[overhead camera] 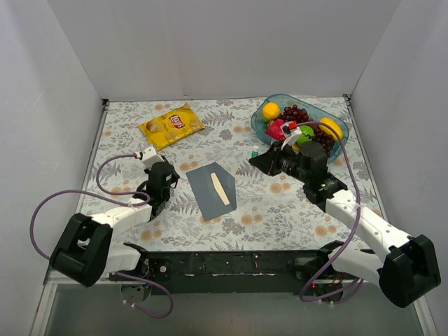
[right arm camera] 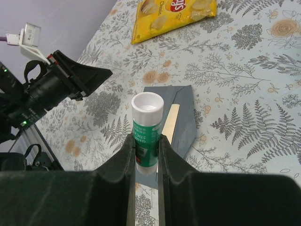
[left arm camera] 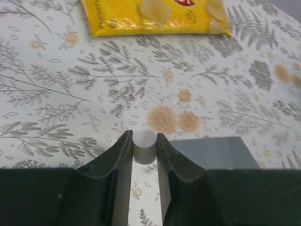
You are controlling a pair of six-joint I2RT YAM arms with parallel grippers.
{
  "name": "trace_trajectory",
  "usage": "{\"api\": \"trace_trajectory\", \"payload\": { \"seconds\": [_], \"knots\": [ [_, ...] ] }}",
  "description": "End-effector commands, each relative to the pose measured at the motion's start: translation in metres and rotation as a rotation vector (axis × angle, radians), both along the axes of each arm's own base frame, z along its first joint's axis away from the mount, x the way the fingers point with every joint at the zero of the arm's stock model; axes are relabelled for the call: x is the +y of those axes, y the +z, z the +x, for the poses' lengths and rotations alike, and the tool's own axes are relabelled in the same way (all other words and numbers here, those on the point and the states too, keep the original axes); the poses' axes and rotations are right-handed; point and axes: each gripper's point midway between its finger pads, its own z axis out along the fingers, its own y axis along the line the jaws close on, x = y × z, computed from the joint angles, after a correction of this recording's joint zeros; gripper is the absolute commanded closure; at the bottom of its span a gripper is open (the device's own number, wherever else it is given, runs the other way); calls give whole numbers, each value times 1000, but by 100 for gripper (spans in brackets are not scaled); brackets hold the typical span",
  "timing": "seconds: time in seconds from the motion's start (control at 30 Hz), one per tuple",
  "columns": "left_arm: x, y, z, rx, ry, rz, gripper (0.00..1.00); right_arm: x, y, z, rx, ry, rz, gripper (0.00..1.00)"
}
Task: Place the letter into the envelope and seal it
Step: Move the envelope to the center of the board.
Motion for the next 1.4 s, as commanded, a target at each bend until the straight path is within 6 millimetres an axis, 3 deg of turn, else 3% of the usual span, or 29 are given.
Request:
{"api": "trace_trajectory", "payload": {
  "seconds": [0.0, 0.13, 0.3, 0.53, 0.57, 0.67, 0.97, 1.03, 1.07, 1.13, 1.17, 1.2, 1.27, 1.37],
  "knots": [
    [32, 3, 19, -109, 201, 13, 100, 1, 14, -11, -60, 54, 0, 99],
    [41, -20, 18, -133, 246, 25, 100, 3, 9, -17, -44, 83, -2, 99],
    [36, -11, 19, -188, 234, -14, 100, 7, 1, -24, -6, 117, 24, 99],
    [12, -35, 2, -143, 215, 12, 100, 12, -3, -28, 22, 149, 38, 99],
    [10, -47, 3, -115, 212, 31, 100, 13, -3, -29, 21, 155, 38, 99],
    [4, -53, 7, -102, 216, 44, 100, 12, -2, -31, 22, 161, 30, 99],
    [19, -68, -8, -60, 424, 125, 100, 9, -6, -36, 24, 166, 21, 99],
    [31, -88, -24, 18, 487, 234, 100, 10, -6, -36, 27, 170, 24, 99],
    [23, -84, -15, -10, 544, 146, 100, 10, -6, -37, 28, 173, 26, 99],
    [35, -102, -32, 83, 581, 272, 100, 10, -7, -37, 29, 176, 26, 99],
    [29, -106, -23, 47, 641, 213, 100, 11, -7, -38, 30, 182, 27, 99],
    [38, -112, -38, 103, 653, 306, 100, 11, -7, -38, 27, 182, 27, 99],
    [45, -122, -46, 100, 703, 358, 100, 11, -7, -38, 27, 183, 27, 99],
    [51, -115, -55, 46, 777, 411, 100, 11, -9, -39, 29, 188, 25, 99]
  ]
}}
